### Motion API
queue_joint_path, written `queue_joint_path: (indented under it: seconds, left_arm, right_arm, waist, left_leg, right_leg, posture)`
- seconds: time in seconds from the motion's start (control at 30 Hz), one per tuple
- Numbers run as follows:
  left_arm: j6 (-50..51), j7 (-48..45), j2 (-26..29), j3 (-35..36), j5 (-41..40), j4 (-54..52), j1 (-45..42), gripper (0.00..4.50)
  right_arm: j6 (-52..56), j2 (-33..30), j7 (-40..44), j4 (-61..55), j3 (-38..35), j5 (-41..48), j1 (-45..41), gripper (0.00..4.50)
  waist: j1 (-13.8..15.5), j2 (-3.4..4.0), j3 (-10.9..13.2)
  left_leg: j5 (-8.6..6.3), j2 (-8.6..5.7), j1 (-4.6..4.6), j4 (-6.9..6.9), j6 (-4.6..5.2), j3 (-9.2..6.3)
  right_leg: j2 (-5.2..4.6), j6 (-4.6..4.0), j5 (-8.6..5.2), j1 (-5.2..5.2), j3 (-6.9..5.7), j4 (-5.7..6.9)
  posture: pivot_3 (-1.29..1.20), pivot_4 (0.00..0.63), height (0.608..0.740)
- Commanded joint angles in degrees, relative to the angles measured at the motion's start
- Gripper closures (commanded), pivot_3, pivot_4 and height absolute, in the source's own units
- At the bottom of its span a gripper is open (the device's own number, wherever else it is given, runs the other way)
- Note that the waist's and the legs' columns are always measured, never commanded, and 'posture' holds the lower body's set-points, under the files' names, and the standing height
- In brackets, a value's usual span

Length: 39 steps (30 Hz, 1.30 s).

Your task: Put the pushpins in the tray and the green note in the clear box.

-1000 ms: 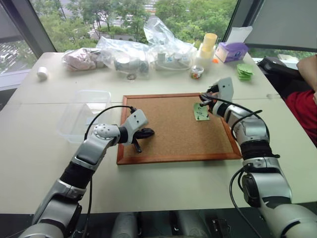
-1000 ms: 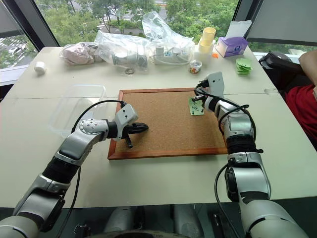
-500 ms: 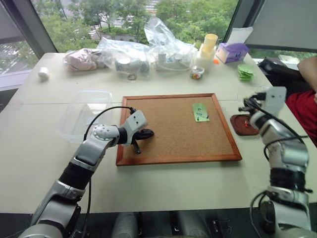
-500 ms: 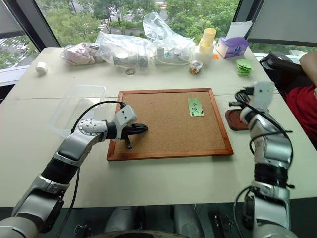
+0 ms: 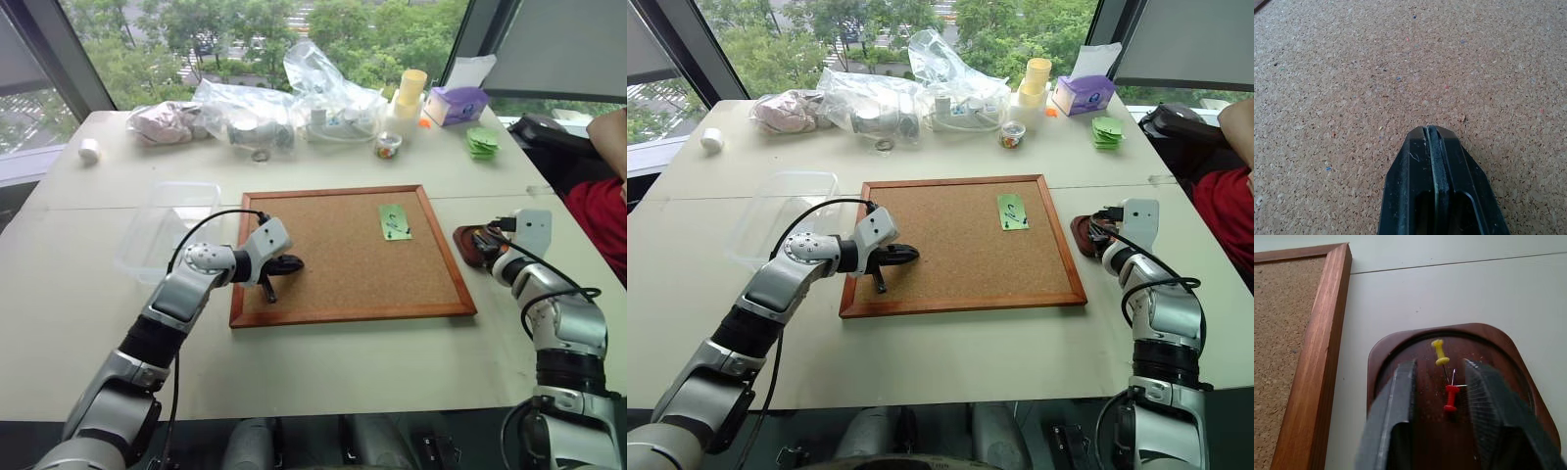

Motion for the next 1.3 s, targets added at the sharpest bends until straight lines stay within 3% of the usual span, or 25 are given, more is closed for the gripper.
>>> queue_joint_path:
  seconds: [0.03, 0.13, 0.37, 0.53, 0.77, 1.17, 1.27, 1.3]
  left_arm:
    - [1.8, -0.4, 0.8, -2.0, 2.2, 2.5, 2.4, 4.50]
    - [2.0, -0.2, 0.9, -1.8, 2.1, 2.1, 2.8, 4.50]
    - [2.1, 0.1, 0.9, -1.4, 2.0, 2.1, 3.1, 4.50]
    - [1.9, -0.1, 0.9, -1.6, 2.1, 2.5, 2.8, 4.50]
    - [1.5, -0.2, 0.7, -1.8, 2.3, 3.2, 2.2, 4.50]
    - [2.3, 0.2, 1.1, -1.2, 2.1, 2.2, 3.2, 4.50]
    - [2.3, 0.4, 1.0, -1.1, 2.0, 2.3, 3.3, 4.50]
    - [2.3, 0.4, 0.9, -1.1, 2.0, 2.4, 3.3, 4.50]
  right_arm:
    - [-1.3, -1.4, -0.2, -0.5, -0.8, -0.1, -0.9, 1.01]
    - [-1.8, -1.3, -0.6, -1.7, -1.4, 0.2, -0.8, 0.06]
    - [-5.1, -1.4, -0.9, -7.9, -1.7, 0.6, -0.8, 0.06]
    - [-3.9, 0.1, 6.3, -13.5, 5.0, 3.1, -0.5, 0.06]
    - [-5.7, 4.5, 7.4, -9.7, 10.1, 2.4, -0.2, 0.06]
    - [-8.8, 6.9, 7.9, -5.2, 10.8, 2.6, -0.1, 0.06]
    - [-9.7, 7.6, 8.2, -4.0, 12.0, 1.8, -0.6, 0.86]
    - [-9.8, 7.7, 8.3, -3.7, 12.4, 1.6, -0.7, 1.48]
  waist:
    - [0.0, 0.00, 0.0]
    - [0.0, 0.00, 0.0]
    - [-0.1, 0.01, 0.0]
    - [-0.1, 0.00, 0.0]
    - [0.0, -0.03, 0.0]
    - [0.0, -0.03, 0.0]
    - [0.0, -0.03, 0.0]
    - [-0.1, -0.03, 0.0]
  left_leg:
    - [0.00, 0.00, 0.00, 0.00, 0.00, 0.00]
    - [0.00, 0.01, 0.00, 0.00, 0.00, 0.00]
    - [0.00, 0.02, 0.00, 0.00, 0.00, 0.00]
    - [0.00, 0.05, 0.01, 0.00, 0.00, -0.01]
    - [-0.01, 0.07, 0.00, 0.00, 0.01, -0.05]
    - [-0.01, 0.10, 0.00, 0.00, 0.01, -0.05]
    - [-0.01, 0.10, 0.00, 0.00, 0.01, -0.05]
    - [-0.01, 0.10, 0.00, 0.00, 0.01, -0.05]
  right_leg:
    - [0.00, 0.00, 0.00, 0.00, 0.00, 0.00]
    - [0.00, 0.00, 0.00, 0.00, 0.00, 0.00]
    - [0.00, 0.00, 0.00, 0.00, 0.01, 0.00]
    - [0.07, 0.00, 0.00, 0.00, 0.02, 0.00]
    - [0.11, -0.01, 0.00, 0.01, 0.02, -0.01]
    - [0.15, -0.01, -0.01, 0.01, 0.02, -0.01]
    - [0.14, -0.01, -0.01, 0.01, 0.02, -0.01]
    - [0.14, -0.01, -0.01, 0.01, 0.02, -0.01]
  posture:
    - [0.00, 0.150, 0.738]
    - [0.00, 0.150, 0.738]
    - [0.00, 0.150, 0.738]
    - [0.00, 0.150, 0.738]
    - [0.00, 0.150, 0.738]
    - [0.00, 0.150, 0.738]
    - [0.00, 0.150, 0.738]
    - [0.00, 0.150, 0.738]
